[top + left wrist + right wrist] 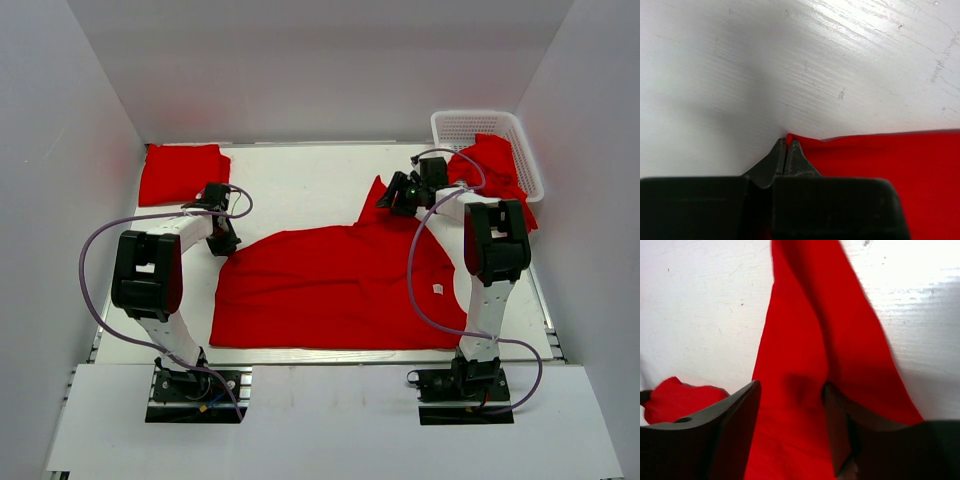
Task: Fold and stack the t-shirts
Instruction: Grap the side of the flattened tshirt furthest away from the robot with both arms, then fold the other side of the tshirt into a rectangle
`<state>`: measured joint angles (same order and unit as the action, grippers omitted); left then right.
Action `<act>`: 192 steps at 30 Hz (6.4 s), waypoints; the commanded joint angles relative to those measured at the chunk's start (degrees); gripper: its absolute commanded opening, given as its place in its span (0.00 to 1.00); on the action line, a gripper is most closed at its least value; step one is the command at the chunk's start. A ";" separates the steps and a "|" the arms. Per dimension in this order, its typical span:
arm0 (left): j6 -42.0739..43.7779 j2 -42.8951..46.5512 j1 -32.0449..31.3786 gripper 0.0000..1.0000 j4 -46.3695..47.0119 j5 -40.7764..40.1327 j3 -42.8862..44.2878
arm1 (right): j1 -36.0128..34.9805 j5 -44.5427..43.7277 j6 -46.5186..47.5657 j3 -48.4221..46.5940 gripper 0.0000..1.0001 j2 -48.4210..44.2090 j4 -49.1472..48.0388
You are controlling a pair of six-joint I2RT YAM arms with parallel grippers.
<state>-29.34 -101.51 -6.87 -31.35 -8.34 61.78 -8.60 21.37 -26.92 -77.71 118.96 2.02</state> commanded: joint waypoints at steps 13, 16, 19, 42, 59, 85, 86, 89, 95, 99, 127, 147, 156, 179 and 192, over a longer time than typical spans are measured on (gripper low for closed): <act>0.51 -0.17 -0.07 0.00 -1.69 -1.07 0.45 | -0.27 -1.94 -1.12 -1.30 0.00 0.14 1.40; 0.51 0.35 -0.07 0.00 -1.69 -1.07 0.45 | 0.16 -3.52 -0.95 -1.39 0.00 -0.04 2.11; 0.51 0.88 -0.07 0.00 -1.69 -1.07 0.97 | 0.16 -4.31 -0.33 -1.30 0.00 -1.09 2.64; 2.35 11.86 -0.60 0.00 3.13 0.87 -1.05 | -2.03 -10.90 -5.51 27.17 0.00 -38.35 4.38; 1.22 16.00 -0.60 0.00 2.61 -4.31 -5.87 | -5.90 -18.73 -4.28 26.12 0.00 -52.42 21.52; 1.92 26.89 -0.60 0.00 15.01 -3.61 -19.76 | -14.42 -18.02 -4.99 22.69 0.00 -55.50 48.25; 1.92 26.90 -0.60 0.00 15.79 -3.01 -20.46 | -14.77 -18.03 -4.99 22.61 0.00 -55.50 49.03; 1.39 30.40 -0.60 0.00 17.81 -2.39 -23.54 | -15.04 -18.02 -5.08 22.60 0.00 -55.59 49.57; 2.45 37.26 -0.60 0.00 21.60 -3.08 -26.62 | -14.87 -21.10 -5.69 20.33 0.00 -56.20 50.71; 2.45 39.99 -0.60 0.00 23.26 0.23 -30.47 | -14.95 -21.10 -5.86 20.66 0.00 -56.64 50.54; -7.31 48.43 -0.60 0.00 7.71 -5.55 -34.01 | -15.04 -18.28 -4.81 24.63 0.00 -60.42 53.52; -12.58 52.03 -0.60 0.00 3.94 -6.16 -35.85 | -14.78 -13.99 -3.67 26.99 0.00 -60.42 53.70; -15.56 48.61 -0.60 0.09 -1.17 -8.54 -35.32 | -15.13 -9.50 -3.06 33.76 0.00 -60.69 51.07; -10.48 40.53 -0.60 1.00 -4.43 -4.77 -16.35 | -15.75 -26.36 -3.04 27.97 0.91 -59.28 53.44; -3.00 21.98 -16.67 1.00 3.14 4.73 -7.98 | -14.68 -31.22 -12.01 34.90 0.91 -53.48 42.37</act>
<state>-34.28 -78.63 -20.21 -29.54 -5.72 52.56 -23.68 -8.10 -35.38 -44.51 67.35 49.28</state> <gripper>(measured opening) 0.997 0.907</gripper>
